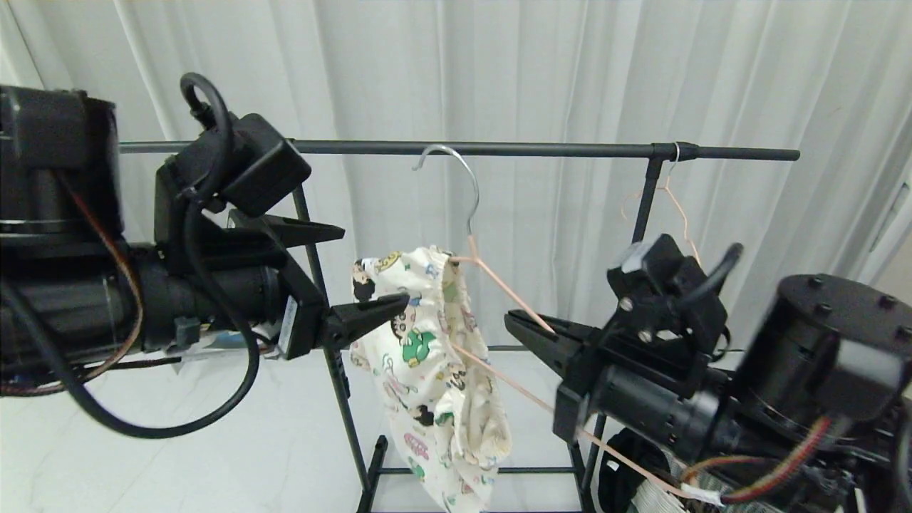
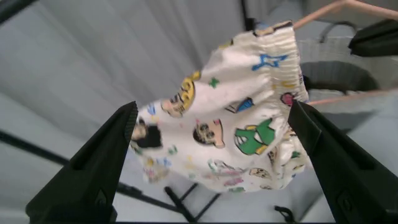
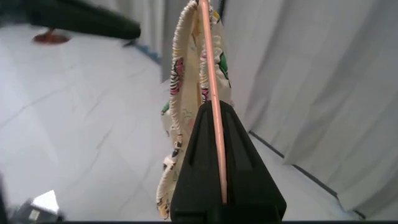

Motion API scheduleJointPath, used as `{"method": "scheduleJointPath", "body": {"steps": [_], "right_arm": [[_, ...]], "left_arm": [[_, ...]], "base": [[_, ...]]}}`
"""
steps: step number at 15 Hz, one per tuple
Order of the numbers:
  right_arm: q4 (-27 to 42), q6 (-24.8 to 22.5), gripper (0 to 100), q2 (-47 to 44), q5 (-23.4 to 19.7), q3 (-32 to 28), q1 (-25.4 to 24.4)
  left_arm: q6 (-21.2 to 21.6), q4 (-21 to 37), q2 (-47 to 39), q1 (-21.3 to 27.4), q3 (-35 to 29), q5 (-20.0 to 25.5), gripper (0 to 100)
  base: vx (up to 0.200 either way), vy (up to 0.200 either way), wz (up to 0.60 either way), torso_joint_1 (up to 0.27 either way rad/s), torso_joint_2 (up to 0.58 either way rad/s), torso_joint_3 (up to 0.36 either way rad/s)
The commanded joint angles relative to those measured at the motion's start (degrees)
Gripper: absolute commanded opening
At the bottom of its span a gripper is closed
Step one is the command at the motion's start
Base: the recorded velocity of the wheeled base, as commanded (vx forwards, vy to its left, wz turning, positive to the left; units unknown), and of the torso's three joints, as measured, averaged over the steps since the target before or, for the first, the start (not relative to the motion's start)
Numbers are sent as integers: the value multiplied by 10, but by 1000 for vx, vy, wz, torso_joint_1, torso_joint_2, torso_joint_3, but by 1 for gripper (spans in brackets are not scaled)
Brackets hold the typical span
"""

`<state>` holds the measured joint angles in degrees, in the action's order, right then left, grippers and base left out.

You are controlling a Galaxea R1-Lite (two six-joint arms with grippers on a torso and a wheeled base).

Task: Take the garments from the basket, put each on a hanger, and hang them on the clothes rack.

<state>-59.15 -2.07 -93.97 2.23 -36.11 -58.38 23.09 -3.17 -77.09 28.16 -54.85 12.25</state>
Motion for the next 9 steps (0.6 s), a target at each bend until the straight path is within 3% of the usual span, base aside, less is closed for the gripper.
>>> {"method": "scheduleJointPath", "body": {"steps": [1,5,7,9], "right_arm": [[-1,-14,0,67,-35,60,5],[-1,-46,0,103,-67,119,-9],[-1,-56,0,116,-68,133,-24],[-1,-58,0,124,-67,144,-49]], "left_arm": [[1,0,48,8,40,17,100],[8,0,81,113,112,22,100],[9,0,65,137,118,22,100],[9,-38,40,139,120,21,100]], "base": [[0,0,0,0,0,0],[0,0,0,0,0,0],[0,0,0,0,0,0],[0,0,0,0,0,0]]}}
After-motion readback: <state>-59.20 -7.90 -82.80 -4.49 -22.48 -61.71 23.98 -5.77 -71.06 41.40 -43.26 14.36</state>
